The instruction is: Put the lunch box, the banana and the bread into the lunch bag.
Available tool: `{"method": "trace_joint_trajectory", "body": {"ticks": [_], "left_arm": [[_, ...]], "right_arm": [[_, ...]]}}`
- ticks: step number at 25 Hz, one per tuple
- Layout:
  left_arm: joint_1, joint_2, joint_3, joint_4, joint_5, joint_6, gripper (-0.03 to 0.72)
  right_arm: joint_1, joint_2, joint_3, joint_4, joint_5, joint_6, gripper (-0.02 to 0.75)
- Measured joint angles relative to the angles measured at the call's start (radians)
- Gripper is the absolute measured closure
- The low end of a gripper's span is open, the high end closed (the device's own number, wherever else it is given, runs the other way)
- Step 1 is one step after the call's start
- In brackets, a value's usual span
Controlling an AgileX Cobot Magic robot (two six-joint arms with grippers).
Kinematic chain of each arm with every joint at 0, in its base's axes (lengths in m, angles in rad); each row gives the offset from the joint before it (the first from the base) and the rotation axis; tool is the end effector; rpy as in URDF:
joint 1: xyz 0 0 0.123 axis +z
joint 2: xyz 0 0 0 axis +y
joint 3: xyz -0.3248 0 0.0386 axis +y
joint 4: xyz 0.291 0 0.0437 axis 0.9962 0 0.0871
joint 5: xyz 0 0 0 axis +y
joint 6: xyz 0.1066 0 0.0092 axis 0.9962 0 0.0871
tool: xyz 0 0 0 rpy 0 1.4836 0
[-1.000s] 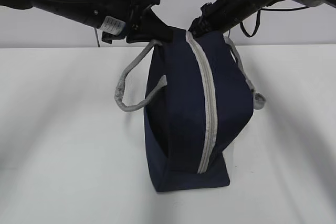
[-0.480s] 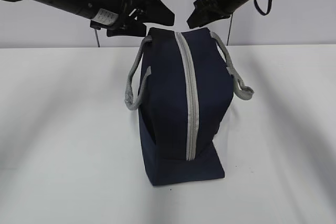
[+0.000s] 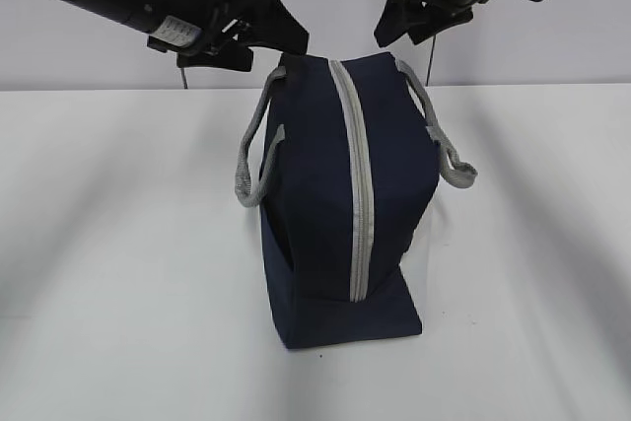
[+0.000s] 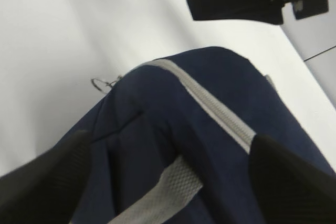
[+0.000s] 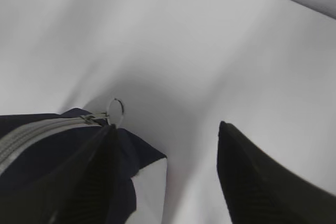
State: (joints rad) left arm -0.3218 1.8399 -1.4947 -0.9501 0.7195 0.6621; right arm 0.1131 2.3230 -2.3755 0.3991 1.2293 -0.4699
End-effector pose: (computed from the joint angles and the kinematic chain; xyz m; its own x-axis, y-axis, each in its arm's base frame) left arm 0.4367 -0.2061 0.3083 -0.7209 0.1086 -0.6845 0.5455 0.6982 -0.4637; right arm 0.5786 0.1052 0.3056 -0.7302 -0.3861 -0.5637 -0.5478 0.8239 0.1453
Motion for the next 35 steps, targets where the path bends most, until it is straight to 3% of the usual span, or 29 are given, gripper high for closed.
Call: {"method": "trace_joint_trajectory", "body": {"ticks": [5,9,13,24,29,35], "left_arm": [[0.026,-0.061,0.0,0.267,0.031,-0.179,0.097],[0.03,-0.107,0.0,0.513,0.1,-0.333,0.097],[0.03,-0.163,0.017,0.651,0.162,-0.423,0.097],[0.03,-0.454,0.355,0.741,0.178,-0.522,0.137],[0.03,-0.629,0.451,0.757,0.184,-0.548,0.139],[0.03,-0.8,0.539,0.773,0.237,-0.553,0.139]], "right_arm": [[0.0,-0.038,0.0,-0.127,0.015,0.189,0.283],[0.0,-0.092,0.033,-0.144,0.02,0.297,0.28],[0.0,-0.158,0.089,-0.106,0.02,0.32,0.28],[0.0,-0.535,0.503,-0.101,0.02,0.328,0.279],[0.0,-0.794,0.804,-0.11,0.012,0.328,0.279],[0.002,-1.152,1.208,-0.124,-0.116,0.329,0.279]]}}
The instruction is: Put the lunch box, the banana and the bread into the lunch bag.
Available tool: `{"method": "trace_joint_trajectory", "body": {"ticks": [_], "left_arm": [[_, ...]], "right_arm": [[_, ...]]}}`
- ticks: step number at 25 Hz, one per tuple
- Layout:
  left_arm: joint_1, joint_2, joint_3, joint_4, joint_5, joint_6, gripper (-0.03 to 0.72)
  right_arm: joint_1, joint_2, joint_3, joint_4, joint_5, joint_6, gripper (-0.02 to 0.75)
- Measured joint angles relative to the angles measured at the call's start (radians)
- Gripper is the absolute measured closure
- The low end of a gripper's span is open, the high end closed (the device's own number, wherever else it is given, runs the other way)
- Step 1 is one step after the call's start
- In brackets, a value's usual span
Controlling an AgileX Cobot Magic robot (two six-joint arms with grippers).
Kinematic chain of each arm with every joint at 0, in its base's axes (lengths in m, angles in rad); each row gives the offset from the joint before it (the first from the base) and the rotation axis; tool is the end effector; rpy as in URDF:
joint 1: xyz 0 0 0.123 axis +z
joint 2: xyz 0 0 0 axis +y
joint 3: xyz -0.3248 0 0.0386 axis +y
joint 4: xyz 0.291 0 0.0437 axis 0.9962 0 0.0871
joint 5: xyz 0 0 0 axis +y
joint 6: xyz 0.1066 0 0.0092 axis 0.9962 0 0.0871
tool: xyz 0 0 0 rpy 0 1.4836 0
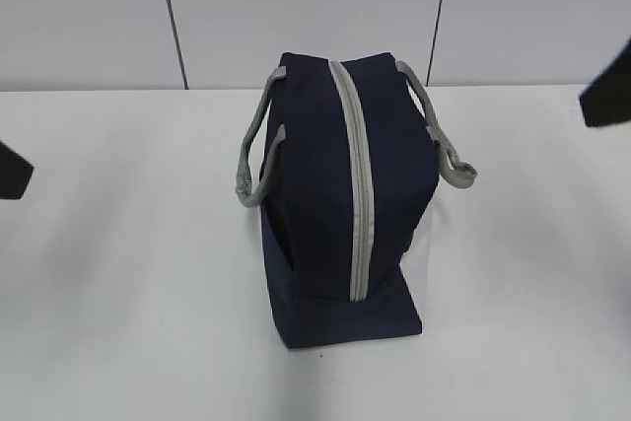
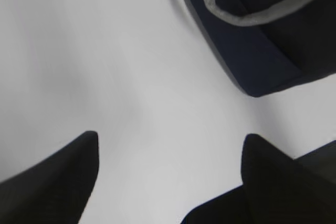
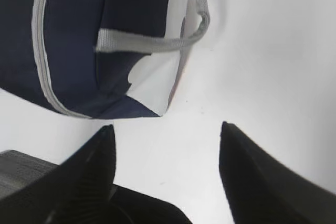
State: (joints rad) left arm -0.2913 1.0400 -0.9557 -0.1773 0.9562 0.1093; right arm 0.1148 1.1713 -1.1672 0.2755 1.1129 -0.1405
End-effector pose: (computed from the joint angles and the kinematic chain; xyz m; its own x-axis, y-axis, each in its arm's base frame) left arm 0.2105 -0.0792 0.3558 -0.7745 0.2388 -0.5858 0.3699 0.9222 -0.1131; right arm 0.2504 0.0552 0.3916 -0.8396 -0.1126 -0.5314 -0.2527 0.9469 0.1986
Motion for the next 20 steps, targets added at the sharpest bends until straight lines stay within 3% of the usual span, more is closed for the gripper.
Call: {"method": "trace_joint_trajectory", "body": {"ticks": [9,15,20], "left_arm": [[0.0,-0.301,0.221,0.018,0.071,-0.037,0.139],[0.0,-0.502,0.362,0.094,0.139,-0.084,0.139],[0.0,-0.643,0.408,0.194,0.167,-0.167,0.139]], "right_arm": [[0.0,-0.57,0.439,-0.019,-0.055,0.001,0.279],[0.0,-0.882,0.541,-0.103,0.084,0.044,0.279],[0.0,-1.062,0.544,-0.252,0.151,0.121,0.279]]}}
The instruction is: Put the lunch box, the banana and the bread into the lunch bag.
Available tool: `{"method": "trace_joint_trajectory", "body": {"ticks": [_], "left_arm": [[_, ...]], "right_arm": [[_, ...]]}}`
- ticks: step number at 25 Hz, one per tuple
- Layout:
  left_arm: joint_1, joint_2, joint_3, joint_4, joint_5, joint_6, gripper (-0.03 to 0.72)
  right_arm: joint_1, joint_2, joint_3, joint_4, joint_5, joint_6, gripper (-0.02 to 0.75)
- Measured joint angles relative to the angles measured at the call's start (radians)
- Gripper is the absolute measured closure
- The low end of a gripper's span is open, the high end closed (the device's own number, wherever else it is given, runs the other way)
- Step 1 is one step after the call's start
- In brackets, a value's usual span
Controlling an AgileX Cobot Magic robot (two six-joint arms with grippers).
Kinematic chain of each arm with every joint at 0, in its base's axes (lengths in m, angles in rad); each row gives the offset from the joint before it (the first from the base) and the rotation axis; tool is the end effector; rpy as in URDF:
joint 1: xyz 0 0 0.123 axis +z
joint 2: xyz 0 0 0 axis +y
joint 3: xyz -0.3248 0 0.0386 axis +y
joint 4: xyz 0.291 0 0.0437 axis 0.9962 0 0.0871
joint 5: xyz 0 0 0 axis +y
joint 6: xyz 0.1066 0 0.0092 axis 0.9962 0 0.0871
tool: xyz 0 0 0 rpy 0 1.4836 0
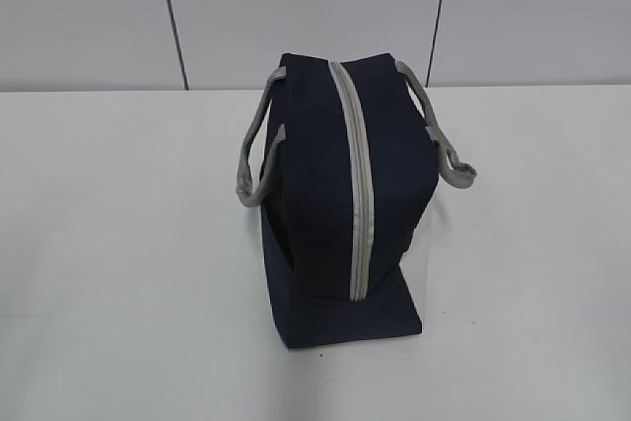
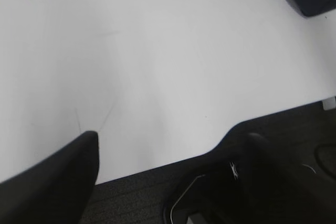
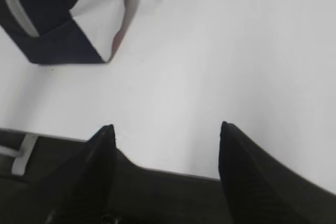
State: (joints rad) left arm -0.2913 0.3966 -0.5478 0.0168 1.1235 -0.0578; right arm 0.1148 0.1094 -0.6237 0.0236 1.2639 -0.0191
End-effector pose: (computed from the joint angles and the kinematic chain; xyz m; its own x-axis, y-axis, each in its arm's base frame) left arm 0.0618 -0.0168 0.2882 -0.7544 0.1735 -0.6330 0.2402 0.9705 -0.0203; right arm -0.0028 0.0021 0.3122 -0.6093 -0.0823 -0.7887 -0.1394 0.9902 0.0044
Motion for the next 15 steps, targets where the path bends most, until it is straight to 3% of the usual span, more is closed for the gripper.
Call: {"method": "trace_joint_trajectory", "body": {"ticks": [6,15], "left_arm": [[0.0,-0.068,0.012,0.106,-0.004,-0.068,0.152],[0.0,-0.07,0.026,0.125,-0.022,-0.075,0.19]], "right_arm": [[0.0,-0.095,0.019,-0.141,0.007,0.019,0.279],[0.0,-0.097,0.093,-0.158,-0.071,0.031,0.279]]}}
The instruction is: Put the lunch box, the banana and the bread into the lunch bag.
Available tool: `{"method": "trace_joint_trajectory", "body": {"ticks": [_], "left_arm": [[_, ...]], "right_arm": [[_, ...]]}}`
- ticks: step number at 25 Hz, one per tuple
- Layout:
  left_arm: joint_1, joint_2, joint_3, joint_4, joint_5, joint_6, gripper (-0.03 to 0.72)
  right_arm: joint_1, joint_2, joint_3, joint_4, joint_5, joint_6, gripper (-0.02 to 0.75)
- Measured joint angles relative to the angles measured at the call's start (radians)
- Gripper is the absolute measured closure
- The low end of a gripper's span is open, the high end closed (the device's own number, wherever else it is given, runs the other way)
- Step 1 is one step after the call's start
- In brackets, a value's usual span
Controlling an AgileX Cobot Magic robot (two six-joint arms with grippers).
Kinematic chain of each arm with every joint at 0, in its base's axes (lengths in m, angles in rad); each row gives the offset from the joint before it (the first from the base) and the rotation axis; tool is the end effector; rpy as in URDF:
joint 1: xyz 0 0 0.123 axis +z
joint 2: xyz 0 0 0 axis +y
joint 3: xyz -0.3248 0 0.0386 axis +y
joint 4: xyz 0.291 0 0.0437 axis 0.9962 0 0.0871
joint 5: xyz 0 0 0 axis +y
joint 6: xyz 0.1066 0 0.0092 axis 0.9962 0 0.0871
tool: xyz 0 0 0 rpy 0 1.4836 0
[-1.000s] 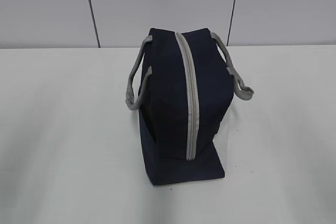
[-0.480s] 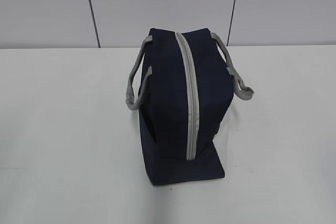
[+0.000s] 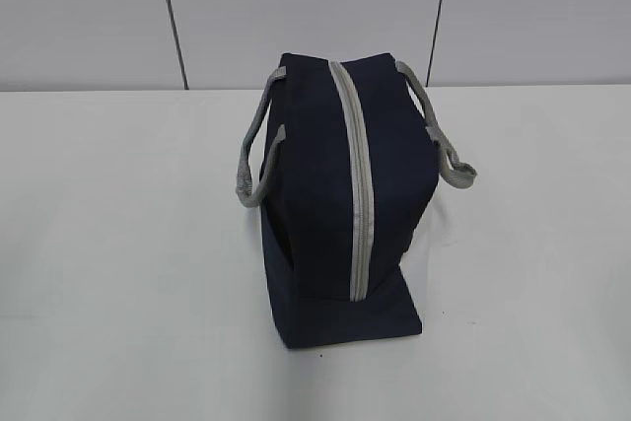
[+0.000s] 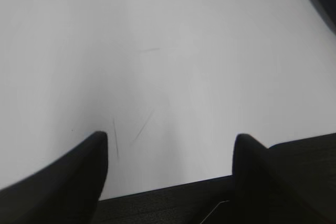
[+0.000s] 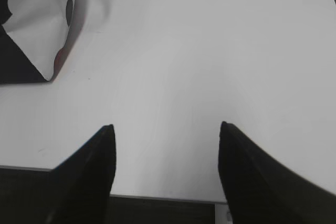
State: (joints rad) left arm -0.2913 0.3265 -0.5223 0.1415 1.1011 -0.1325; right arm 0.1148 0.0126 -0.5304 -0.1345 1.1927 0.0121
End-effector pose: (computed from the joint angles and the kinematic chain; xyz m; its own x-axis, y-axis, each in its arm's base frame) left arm 0.0560 -0.0027 0.2860 -0.7086 0.1420 -0.6912 0.1543 0.9870 0.0445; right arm -0.0030 -0.0138 0.2890 -0.5474 -0.1009 -0.8307 -0.0311 0.9945 -0.1002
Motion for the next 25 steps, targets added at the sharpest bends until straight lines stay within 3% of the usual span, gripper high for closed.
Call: {"method": "trace_joint_trajectory", "body": {"ticks": [20,25], "left_arm": [[0.0,-0.013,0.0,-0.001,-0.002,0.0,0.202],[0.014,-0.065,0.0,-0.001,-0.002,0.0,0.202]], "right_arm": [[0.0,0.0,0.024,-0.002,-0.048,0.004,0.279],[-0.039,0.0,0.024,-0.002,-0.048,0.006,0.28]]}}
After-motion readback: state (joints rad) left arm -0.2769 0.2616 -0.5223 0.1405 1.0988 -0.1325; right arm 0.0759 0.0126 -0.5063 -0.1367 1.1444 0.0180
